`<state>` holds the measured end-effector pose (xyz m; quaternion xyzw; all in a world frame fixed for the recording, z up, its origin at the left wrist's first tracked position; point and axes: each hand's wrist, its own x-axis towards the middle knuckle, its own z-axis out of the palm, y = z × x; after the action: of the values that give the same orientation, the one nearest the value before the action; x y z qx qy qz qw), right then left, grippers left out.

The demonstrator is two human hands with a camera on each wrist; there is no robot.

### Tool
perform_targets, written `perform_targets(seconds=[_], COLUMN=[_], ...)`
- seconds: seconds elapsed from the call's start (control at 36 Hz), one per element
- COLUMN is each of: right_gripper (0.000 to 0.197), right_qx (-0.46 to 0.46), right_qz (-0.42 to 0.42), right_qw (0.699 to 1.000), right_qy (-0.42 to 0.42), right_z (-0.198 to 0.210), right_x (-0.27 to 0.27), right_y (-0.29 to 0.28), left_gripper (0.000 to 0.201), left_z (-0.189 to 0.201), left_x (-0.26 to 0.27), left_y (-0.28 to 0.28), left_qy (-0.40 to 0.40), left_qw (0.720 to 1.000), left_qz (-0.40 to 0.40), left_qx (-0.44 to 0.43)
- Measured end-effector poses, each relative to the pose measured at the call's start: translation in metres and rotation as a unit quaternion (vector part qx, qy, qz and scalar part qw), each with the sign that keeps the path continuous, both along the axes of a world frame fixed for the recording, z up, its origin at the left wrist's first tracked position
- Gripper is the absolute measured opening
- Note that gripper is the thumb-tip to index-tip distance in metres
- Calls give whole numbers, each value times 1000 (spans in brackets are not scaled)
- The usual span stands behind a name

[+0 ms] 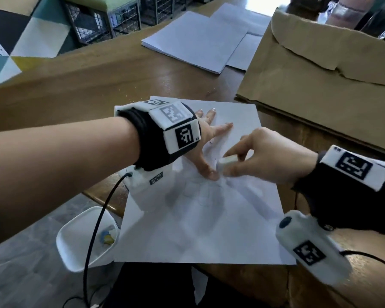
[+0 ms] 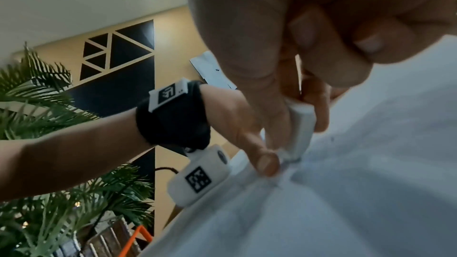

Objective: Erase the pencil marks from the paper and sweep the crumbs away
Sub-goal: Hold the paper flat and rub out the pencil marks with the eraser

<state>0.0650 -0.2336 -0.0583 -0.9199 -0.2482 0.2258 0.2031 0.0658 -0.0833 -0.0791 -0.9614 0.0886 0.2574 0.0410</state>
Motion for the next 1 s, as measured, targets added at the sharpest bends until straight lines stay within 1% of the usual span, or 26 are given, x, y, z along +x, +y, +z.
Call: perform_targets(seconds=[0.06, 0.08, 0.14, 0.19, 0.28, 0.31, 0.36, 0.44, 0.53, 0.58, 0.67, 0.72, 0.78, 0.83, 0.89, 0.94, 1.0], right_gripper=[23, 21, 32, 37, 30, 31, 39, 42, 43, 45, 40, 41, 40, 37, 35, 37, 34], right_qx=[7, 15, 10, -28, -113, -140, -163, -133, -93, -100, -147, -171, -158, -120, -102, -108, -149], right_qz=[10, 9, 17, 32, 22, 19, 19, 37, 61, 53, 32, 26, 39, 60, 70, 56, 34], right_qw=[1000, 1000, 999, 997, 990, 987, 982, 985, 990, 990, 984, 980, 982, 987, 989, 989, 985], right_qy=[9, 0, -32, -61, -76, -81, -91, -100, -85, -82, -90, -99, -99, -90, -87, -84, -86], right_z=[4, 5, 4, 3, 7, 10, 15, 15, 8, 5, 10, 15, 16, 11, 7, 7, 12], right_x=[-1, 0, 1, 1, 8, 11, 14, 9, 0, 0, 6, 8, 5, -1, -4, -3, 1], right_y=[5, 9, 18, 22, 18, 15, 14, 25, 36, 34, 23, 20, 26, 36, 41, 34, 23], left_gripper=[126, 127, 129, 129, 132, 133, 133, 132, 126, 128, 133, 134, 133, 130, 134, 137, 132], left_z=[0, 0, 1, 1, 2, 2, 1, 2, 1, 1, 1, 1, 1, -1, -3, -2, 0], left_x=[0, -1, -2, -4, -5, -5, -5, -6, -6, -6, -4, -3, -2, -3, -4, -5, -5], left_y=[0, 0, 0, 1, 1, 1, 2, 1, 0, 1, 2, 2, 2, 1, 1, 0, 0], left_qy=[6, 9, 12, 6, 10, 12, 11, 4, 1, 4, 12, 16, 13, 9, 8, 6, 6], left_qw=[1000, 1000, 1000, 1000, 1000, 1000, 1000, 1000, 999, 999, 1000, 999, 999, 999, 999, 1000, 1000], left_qz=[3, 3, 5, 8, 15, 17, 19, 14, 4, 5, 14, 17, 15, 8, 8, 9, 15], left_qx=[-3, -5, -9, -9, -12, -15, -21, -27, -39, -32, -23, -26, -29, -32, -30, -24, -16])
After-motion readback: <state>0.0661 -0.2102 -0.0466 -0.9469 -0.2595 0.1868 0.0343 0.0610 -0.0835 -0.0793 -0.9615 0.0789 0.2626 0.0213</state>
